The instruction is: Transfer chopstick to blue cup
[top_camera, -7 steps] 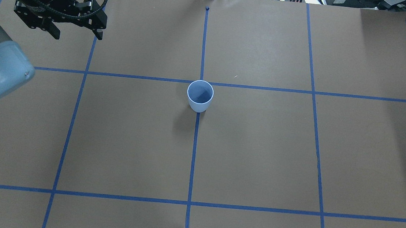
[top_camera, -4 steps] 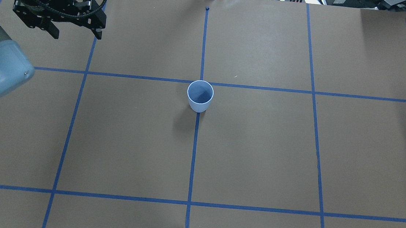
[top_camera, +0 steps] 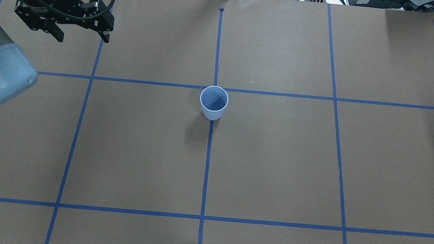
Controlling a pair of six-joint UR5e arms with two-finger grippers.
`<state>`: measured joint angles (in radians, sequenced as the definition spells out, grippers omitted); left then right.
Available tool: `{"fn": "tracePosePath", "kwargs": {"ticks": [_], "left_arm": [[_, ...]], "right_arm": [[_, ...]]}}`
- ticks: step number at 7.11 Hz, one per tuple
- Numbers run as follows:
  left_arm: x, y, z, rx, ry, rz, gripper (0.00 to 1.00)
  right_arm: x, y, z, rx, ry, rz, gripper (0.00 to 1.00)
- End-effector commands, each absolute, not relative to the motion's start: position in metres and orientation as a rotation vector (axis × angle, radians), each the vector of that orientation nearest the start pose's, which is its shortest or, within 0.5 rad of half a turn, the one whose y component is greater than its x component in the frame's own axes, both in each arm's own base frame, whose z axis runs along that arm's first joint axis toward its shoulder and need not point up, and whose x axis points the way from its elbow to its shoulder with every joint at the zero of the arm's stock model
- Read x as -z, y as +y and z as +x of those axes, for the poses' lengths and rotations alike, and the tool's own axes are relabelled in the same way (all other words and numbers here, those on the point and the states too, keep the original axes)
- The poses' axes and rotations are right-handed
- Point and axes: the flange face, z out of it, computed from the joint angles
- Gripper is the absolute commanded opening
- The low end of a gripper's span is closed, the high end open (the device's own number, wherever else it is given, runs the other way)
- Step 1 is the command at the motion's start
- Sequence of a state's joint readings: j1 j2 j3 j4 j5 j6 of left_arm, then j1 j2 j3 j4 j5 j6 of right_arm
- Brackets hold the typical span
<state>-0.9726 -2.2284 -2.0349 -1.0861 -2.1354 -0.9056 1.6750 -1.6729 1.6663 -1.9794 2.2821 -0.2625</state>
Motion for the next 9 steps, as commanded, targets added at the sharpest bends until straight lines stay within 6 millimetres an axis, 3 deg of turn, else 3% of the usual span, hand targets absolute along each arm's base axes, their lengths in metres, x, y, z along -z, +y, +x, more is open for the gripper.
{"fn": "tracePosePath", "kwargs": {"ticks": [1,4,7,8,9], "left_arm": [[-0.154,-0.508,0.250,0.111,0.820,0.082,0.99],[-0.152,-0.508,0.250,0.107,0.820,0.087,0.99],[-0.150,-0.508,0.250,0.105,0.822,0.092,0.99],[-0.152,-0.510,0.251,0.107,0.817,0.089,0.99],[-0.150,-0.509,0.251,0.104,0.820,0.093,0.99]], "right_arm": [[-0.703,-0.392,0.110,-0.008,-0.767,-0.316,1.00],[-0.711,-0.383,0.109,-0.014,-0.770,-0.334,0.98],[-0.722,-0.386,0.107,-0.028,-0.788,-0.354,0.98],[-0.724,-0.386,0.107,-0.031,-0.790,-0.359,0.92],[-0.726,-0.385,0.107,-0.035,-0.795,-0.364,0.77]]}}
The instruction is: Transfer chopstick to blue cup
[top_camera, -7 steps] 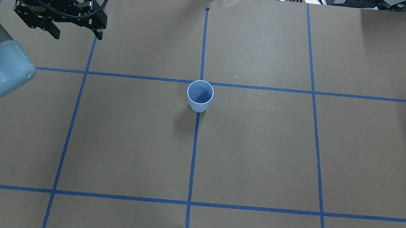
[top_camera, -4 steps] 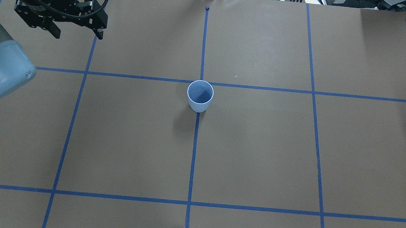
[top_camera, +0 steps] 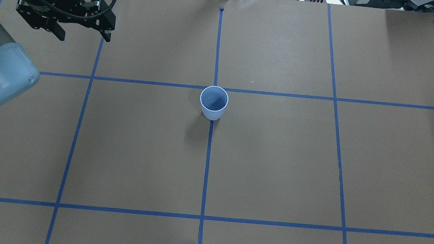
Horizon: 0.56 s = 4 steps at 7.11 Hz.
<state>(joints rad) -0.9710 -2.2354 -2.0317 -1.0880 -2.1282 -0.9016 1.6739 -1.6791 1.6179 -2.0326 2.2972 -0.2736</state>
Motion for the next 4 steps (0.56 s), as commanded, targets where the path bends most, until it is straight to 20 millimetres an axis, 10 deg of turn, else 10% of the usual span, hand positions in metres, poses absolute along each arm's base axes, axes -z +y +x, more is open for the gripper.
{"fn": "tracePosePath", "kwargs": {"ticks": [1,4], "left_arm": [[-0.1501,-0.5087,0.2503,0.104,0.821,0.092,0.99],[-0.1509,-0.5097,0.2508,0.105,0.819,0.091,0.99]], "right_arm": [[-0.7291,-0.3815,0.1062,-0.037,-0.798,-0.367,0.70],[-0.7219,-0.3826,0.1059,-0.039,-0.811,-0.355,0.56]]}}
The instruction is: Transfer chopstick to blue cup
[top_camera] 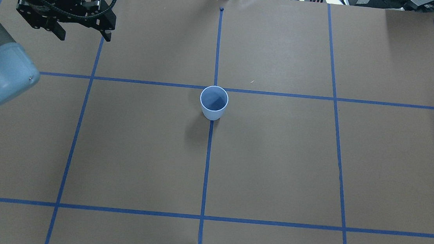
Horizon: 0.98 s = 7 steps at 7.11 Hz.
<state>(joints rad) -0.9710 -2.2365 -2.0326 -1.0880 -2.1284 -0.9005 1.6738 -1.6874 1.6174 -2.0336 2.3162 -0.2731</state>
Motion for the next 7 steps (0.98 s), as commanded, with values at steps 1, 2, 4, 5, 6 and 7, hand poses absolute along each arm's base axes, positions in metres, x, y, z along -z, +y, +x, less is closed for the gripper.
{"fn": "tracePosePath", "kwargs": {"ticks": [1,2,4,5,6,7], "left_arm": [[-0.151,-0.511,0.252,0.106,0.817,0.089,0.99],[-0.151,-0.511,0.252,0.105,0.818,0.088,0.99],[-0.152,-0.511,0.252,0.106,0.816,0.088,0.99],[-0.152,-0.511,0.253,0.104,0.816,0.085,0.99],[-0.152,-0.511,0.253,0.104,0.816,0.085,0.99],[-0.152,-0.511,0.253,0.105,0.816,0.087,0.99]], "right_arm": [[-0.721,-0.383,0.106,-0.039,-0.810,-0.353,0.51],[-0.720,-0.384,0.107,-0.039,-0.810,-0.350,0.45],[-0.718,-0.388,0.108,-0.040,-0.810,-0.344,0.33],[-0.717,-0.388,0.113,-0.049,-0.812,-0.337,0.28],[-0.716,-0.386,0.119,-0.062,-0.814,-0.328,0.22],[-0.718,-0.382,0.124,-0.078,-0.816,-0.326,0.15]]}}
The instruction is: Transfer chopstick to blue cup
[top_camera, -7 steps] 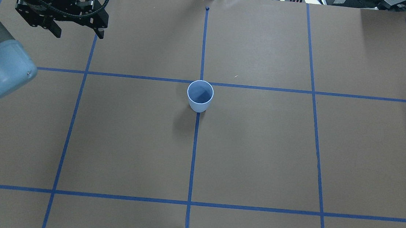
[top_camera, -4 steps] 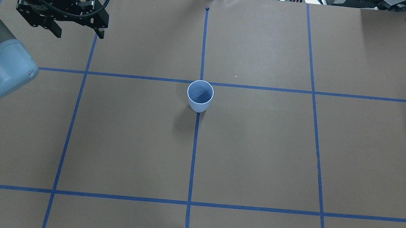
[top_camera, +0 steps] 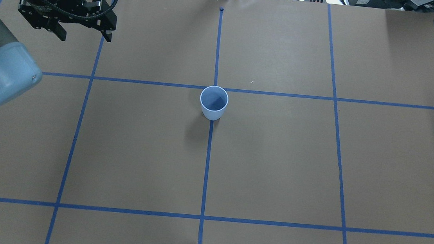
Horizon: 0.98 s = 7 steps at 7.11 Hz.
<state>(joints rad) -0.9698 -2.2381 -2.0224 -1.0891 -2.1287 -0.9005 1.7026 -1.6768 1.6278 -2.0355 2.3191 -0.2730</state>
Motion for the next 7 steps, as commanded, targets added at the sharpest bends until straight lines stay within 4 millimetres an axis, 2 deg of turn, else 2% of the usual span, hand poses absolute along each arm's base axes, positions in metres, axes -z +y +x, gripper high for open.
{"fn": "tracePosePath", "kwargs": {"ticks": [1,2,4,6,7], "left_arm": [[-0.152,-0.511,0.253,0.104,0.817,0.086,0.99],[-0.151,-0.511,0.253,0.104,0.817,0.088,0.99],[-0.151,-0.511,0.253,0.104,0.817,0.089,0.99],[-0.151,-0.511,0.253,0.104,0.817,0.086,0.99],[-0.151,-0.511,0.253,0.105,0.816,0.087,0.99]], "right_arm": [[-0.721,-0.376,0.128,-0.088,-0.816,-0.329,0.12],[-0.723,-0.372,0.129,-0.094,-0.813,-0.334,0.18],[-0.723,-0.373,0.129,-0.093,-0.813,-0.332,0.17],[-0.712,-0.381,0.132,-0.090,-0.811,-0.316,0.00],[-0.694,-0.383,0.132,-0.088,-0.809,-0.312,0.00]]}}
